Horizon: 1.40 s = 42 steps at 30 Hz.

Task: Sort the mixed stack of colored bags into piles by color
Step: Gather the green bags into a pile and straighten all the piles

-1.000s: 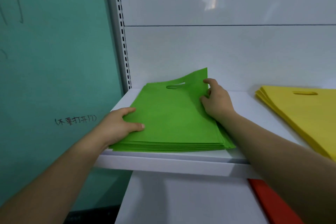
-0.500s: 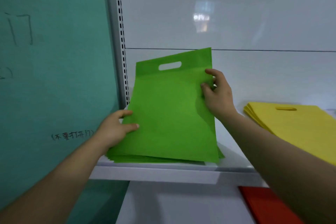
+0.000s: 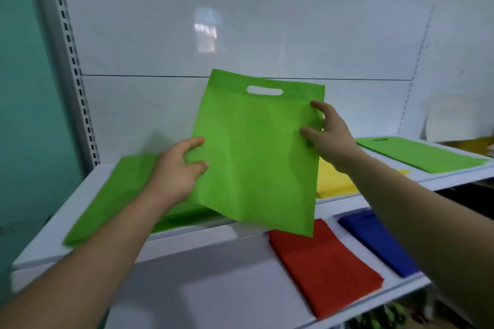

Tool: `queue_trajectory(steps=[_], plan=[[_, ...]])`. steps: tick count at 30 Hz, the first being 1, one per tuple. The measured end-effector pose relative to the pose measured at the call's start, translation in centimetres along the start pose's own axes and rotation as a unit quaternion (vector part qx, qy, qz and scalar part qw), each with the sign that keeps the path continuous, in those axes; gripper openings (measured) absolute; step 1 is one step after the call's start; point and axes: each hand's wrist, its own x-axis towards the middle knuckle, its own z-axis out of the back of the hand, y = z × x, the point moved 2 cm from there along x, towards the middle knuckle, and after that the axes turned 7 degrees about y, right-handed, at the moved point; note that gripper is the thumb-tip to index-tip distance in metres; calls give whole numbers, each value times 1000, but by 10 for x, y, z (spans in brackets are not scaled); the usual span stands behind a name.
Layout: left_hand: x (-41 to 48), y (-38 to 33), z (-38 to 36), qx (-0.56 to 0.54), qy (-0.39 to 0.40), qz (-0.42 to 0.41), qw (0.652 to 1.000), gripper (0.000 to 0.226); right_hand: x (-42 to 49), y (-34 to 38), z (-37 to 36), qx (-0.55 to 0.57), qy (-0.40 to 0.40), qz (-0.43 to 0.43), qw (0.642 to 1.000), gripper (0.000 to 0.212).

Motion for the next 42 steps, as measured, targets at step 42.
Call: queue_trajectory(steps=[42], plan=[[146, -204, -621, 38, 223, -35, 973, 62, 88, -267, 571, -252, -212, -119, 937, 42]])
